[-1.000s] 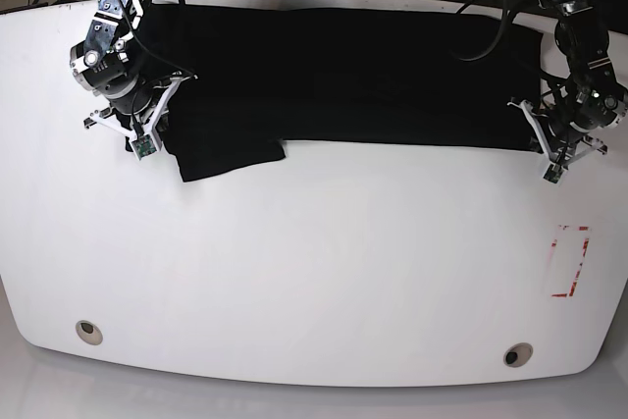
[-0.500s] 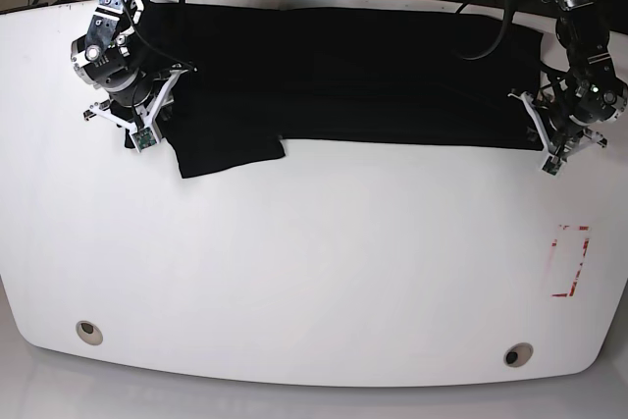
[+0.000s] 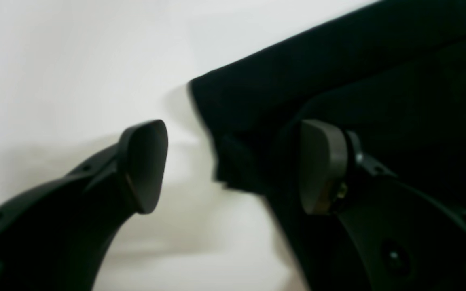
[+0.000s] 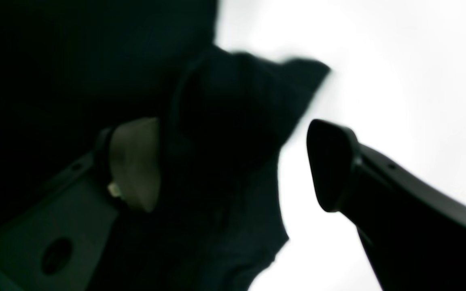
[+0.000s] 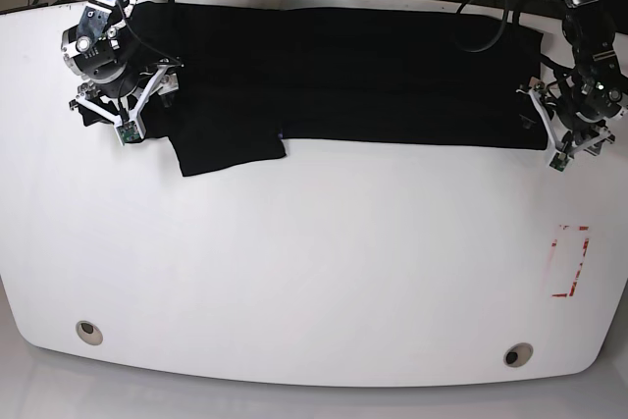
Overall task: Layout the t-shirt on the table in an organized manner, then fold the t-shirt properly
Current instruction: 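Lay the folded edge down and open both grippers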
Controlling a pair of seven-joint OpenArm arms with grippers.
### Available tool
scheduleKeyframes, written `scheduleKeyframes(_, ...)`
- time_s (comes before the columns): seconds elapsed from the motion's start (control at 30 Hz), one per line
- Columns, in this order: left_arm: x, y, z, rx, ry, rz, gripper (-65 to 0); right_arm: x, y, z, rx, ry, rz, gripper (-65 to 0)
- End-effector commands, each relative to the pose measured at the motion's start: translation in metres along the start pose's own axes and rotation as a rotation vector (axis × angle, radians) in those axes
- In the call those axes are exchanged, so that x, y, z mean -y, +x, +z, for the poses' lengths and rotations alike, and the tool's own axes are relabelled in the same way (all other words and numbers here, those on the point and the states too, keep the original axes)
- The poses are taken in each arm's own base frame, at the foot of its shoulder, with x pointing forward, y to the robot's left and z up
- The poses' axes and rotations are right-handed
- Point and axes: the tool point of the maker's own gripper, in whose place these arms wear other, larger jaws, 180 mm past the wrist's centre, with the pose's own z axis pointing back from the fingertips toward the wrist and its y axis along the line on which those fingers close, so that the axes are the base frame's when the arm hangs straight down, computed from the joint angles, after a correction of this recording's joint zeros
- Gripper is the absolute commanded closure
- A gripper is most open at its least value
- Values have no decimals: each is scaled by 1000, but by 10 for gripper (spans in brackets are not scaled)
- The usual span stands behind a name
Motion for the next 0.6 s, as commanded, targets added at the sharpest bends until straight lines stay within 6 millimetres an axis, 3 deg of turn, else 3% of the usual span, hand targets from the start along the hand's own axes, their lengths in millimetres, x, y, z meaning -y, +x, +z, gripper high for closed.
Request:
scheduleKeyframes(0.0, -18, 22, 15, 67, 56, -26, -453, 9, 20, 9, 69, -32, 4, -525)
scheduleKeyframes(0.13, -29, 36, 31, 118, 108, -33, -453, 6, 40, 9, 141, -6, -27, -525)
scheduleKeyframes(0.37, -31, 53, 45, 168, 141, -64, -453, -3, 76, 3, 249, 75, -77, -525)
scheduleKeyframes(0.57, -31, 60, 51, 189, 153, -76, -453, -10, 83, -11, 245, 119, -88, -525)
